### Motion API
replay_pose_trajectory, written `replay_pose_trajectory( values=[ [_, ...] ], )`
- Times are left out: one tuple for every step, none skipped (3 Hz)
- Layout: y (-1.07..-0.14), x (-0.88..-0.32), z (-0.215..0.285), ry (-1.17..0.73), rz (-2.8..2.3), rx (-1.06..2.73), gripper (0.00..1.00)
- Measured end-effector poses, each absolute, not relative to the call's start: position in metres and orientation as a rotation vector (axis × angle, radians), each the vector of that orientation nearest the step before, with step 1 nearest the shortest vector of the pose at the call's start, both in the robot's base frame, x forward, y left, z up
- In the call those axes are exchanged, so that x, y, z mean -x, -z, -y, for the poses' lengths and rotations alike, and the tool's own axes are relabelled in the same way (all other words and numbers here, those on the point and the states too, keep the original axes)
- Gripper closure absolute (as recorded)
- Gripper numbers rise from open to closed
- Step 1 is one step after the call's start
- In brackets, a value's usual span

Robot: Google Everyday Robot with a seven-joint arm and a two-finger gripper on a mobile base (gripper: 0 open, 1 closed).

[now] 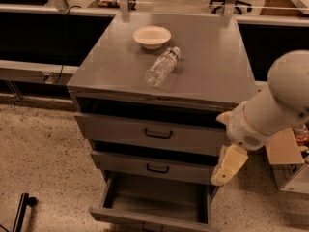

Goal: Close bottom drawer

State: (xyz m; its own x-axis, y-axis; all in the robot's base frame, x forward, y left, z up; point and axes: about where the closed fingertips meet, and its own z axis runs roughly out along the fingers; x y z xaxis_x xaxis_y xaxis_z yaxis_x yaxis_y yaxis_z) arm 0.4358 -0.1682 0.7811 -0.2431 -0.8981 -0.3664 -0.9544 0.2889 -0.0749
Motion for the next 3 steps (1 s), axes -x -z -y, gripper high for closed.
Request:
replay_pose_trajectory(
  values=[
    [-0.681,-0.413,0.149,-0.429,-2.192,1.649,0.00],
    [-0.618,-0.412,0.135,-0.532,-2.076,1.586,0.00],
    [-0.596,-0.415,0.134,-0.533,-2.005,1.618,0.00]
  ],
)
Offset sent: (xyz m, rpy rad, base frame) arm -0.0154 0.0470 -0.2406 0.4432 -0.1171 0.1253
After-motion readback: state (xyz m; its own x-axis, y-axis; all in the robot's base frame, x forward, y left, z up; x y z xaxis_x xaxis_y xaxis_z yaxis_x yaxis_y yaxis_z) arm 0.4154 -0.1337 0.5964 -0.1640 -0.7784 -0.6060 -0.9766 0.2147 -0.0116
